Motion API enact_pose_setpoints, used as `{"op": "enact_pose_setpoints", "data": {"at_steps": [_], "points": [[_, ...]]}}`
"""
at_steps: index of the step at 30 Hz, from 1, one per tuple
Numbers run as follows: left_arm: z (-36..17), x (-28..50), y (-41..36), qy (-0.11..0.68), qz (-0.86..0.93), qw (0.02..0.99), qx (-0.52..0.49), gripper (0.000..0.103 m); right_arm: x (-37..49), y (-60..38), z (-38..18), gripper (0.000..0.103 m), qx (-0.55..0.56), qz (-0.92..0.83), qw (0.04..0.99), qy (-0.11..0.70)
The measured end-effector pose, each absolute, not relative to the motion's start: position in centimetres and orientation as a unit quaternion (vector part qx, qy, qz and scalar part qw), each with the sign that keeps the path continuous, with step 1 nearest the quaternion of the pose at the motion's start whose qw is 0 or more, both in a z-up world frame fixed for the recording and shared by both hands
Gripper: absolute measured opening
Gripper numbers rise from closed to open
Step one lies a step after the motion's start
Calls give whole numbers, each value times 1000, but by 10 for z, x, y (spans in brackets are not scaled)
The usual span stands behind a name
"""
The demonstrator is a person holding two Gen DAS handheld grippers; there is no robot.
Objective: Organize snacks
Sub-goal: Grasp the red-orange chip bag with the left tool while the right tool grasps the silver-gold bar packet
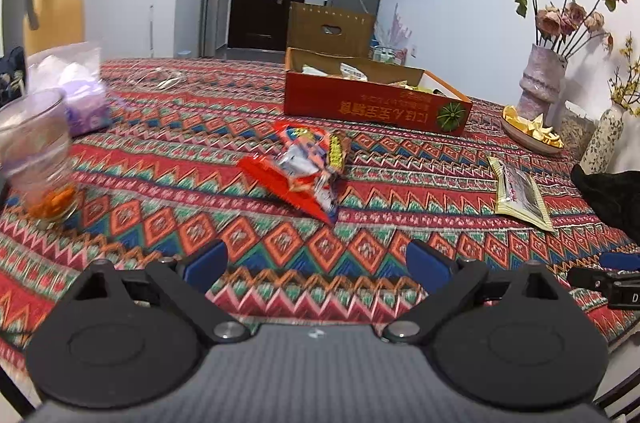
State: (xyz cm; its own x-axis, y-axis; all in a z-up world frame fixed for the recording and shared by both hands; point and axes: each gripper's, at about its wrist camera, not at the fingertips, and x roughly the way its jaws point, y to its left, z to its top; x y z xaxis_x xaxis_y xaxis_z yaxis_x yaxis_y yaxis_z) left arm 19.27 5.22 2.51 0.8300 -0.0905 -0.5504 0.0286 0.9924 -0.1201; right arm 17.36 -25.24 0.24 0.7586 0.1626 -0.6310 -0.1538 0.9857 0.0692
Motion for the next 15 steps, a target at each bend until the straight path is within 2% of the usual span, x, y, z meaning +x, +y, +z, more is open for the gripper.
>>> {"op": "enact_pose_setpoints", "data": {"at_steps": [10, 15], "points": [[22, 287, 44, 293, -44, 955, -12, 98, 262, -274, -6, 88, 68, 55, 941, 328], [10, 337, 42, 310, -54, 949, 0, 98, 319, -277, -16, 86, 63, 39, 938, 339]]}}
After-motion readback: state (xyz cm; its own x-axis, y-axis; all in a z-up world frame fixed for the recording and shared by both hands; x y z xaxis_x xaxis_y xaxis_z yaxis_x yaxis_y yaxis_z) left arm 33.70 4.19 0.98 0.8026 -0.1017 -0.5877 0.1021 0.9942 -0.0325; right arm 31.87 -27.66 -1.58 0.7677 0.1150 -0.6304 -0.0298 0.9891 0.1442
